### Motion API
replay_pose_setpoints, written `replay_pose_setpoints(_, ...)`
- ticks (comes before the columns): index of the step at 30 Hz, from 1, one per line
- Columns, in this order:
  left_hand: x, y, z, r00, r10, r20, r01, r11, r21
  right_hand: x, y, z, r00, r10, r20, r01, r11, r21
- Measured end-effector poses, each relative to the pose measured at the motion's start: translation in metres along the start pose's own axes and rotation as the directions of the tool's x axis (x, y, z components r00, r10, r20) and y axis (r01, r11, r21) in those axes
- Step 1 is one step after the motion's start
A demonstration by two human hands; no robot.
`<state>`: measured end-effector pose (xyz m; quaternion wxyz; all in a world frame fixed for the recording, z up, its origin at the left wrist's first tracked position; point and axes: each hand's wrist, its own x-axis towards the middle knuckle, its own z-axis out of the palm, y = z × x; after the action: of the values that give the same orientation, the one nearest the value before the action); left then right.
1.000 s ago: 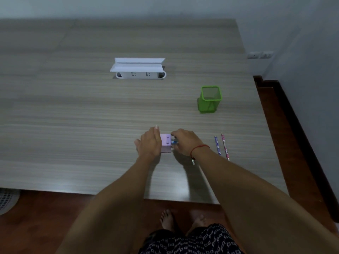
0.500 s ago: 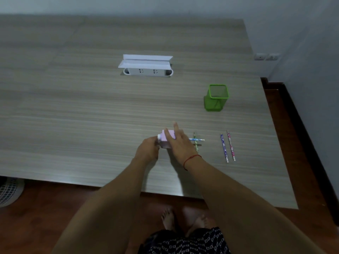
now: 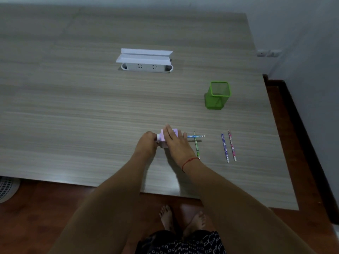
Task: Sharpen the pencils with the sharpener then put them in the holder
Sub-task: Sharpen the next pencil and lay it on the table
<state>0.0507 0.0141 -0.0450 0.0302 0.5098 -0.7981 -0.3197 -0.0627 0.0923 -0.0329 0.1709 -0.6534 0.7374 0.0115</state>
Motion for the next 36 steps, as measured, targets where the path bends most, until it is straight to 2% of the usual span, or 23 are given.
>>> replay_pose_setpoints(5, 0.020, -0.001, -0.009, 0.996, -0.014, 0.088, 0.004, 0.994, 0.114, 0.002, 0.002, 0.000, 0.999, -0.029, -0.022, 0.029, 1.000, -0.013)
replay_pose_setpoints(9, 0.031, -0.002, -0.014, 0.995, 0.000, 0.103, -0.019, 0.983, 0.180, 0.011, 0.008, 0.005, 0.993, -0.072, -0.089, 0.073, 0.997, 0.013)
replay_pose_setpoints(14, 0.032, 0.001, -0.011, 0.994, -0.029, 0.103, 0.010, 0.985, 0.174, 0.012, 0.007, 0.001, 0.989, -0.069, -0.129, 0.074, 0.997, 0.032)
replay_pose_setpoints(18, 0.034, -0.005, -0.008, 0.995, -0.020, 0.096, 0.002, 0.982, 0.187, 0.010, 0.007, 0.000, 0.995, -0.061, -0.078, 0.062, 0.998, 0.009)
replay_pose_setpoints(21, 0.040, -0.005, -0.010, 0.996, -0.011, 0.090, -0.007, 0.979, 0.201, 0.011, 0.007, -0.001, 0.991, -0.082, -0.107, 0.080, 0.997, -0.019)
replay_pose_setpoints(24, 0.045, -0.004, -0.012, 0.997, -0.004, 0.080, -0.014, 0.974, 0.225, 0.011, 0.006, -0.009, 0.994, -0.100, -0.033, 0.101, 0.995, 0.008)
replay_pose_setpoints(25, 0.047, -0.005, -0.014, 0.998, -0.001, 0.070, -0.015, 0.975, 0.224, 0.012, 0.006, -0.007, 0.992, -0.110, -0.061, 0.110, 0.994, 0.004)
replay_pose_setpoints(29, 0.061, 0.003, -0.036, 0.994, 0.096, 0.042, -0.102, 0.975, 0.199, 0.013, 0.009, -0.005, 0.996, -0.068, -0.050, 0.066, 0.997, -0.030)
replay_pose_setpoints(32, 0.064, 0.018, -0.062, 0.986, 0.092, 0.138, -0.122, 0.966, 0.229, 0.009, 0.007, 0.001, 0.997, -0.071, -0.034, 0.069, 0.995, -0.074)
replay_pose_setpoints(36, 0.058, 0.034, -0.089, 0.926, -0.084, 0.368, 0.017, 0.983, 0.180, 0.009, 0.006, -0.001, 0.993, -0.069, -0.093, 0.058, 0.992, -0.110)
